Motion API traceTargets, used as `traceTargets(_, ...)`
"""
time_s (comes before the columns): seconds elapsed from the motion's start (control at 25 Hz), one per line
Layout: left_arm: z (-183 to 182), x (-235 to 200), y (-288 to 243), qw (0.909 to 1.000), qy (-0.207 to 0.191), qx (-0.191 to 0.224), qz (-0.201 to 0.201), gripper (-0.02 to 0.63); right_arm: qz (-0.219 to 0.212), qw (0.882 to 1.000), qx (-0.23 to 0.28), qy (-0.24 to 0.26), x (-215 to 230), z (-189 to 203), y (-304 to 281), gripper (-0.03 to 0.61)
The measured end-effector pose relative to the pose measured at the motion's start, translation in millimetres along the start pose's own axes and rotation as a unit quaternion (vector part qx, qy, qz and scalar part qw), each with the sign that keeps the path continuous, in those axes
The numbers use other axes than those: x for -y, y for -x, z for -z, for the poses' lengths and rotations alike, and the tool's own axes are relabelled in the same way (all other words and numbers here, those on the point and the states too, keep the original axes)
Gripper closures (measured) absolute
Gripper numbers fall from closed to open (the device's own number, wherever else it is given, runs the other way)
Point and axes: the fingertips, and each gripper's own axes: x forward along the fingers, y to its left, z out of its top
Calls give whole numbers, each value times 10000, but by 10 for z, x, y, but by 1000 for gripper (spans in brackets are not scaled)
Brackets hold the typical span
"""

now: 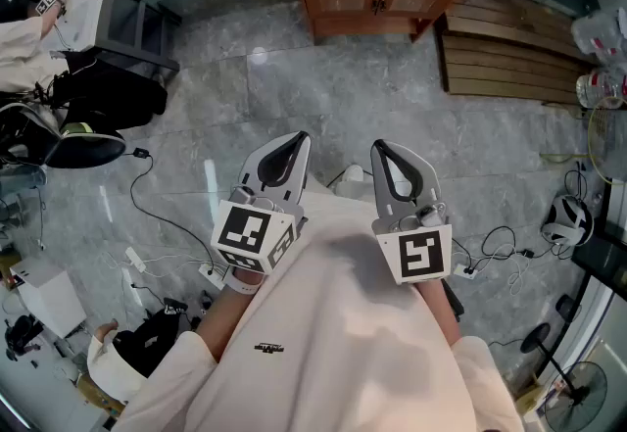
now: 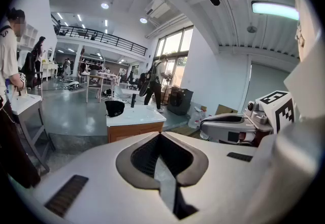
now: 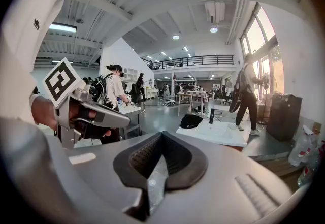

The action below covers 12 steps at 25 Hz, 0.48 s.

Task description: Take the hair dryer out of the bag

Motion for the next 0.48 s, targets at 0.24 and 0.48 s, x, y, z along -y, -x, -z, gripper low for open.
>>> traceTargets(0.24,-87,-23,283,9998,-38,188,-51,607,-46,9998,-162,-105,-287,-6,10,568)
traceTargets(0.48,-63,-473,700,9989,-90,307,-333,607,-120,9999,-68,-30,-682,-147,-203,568)
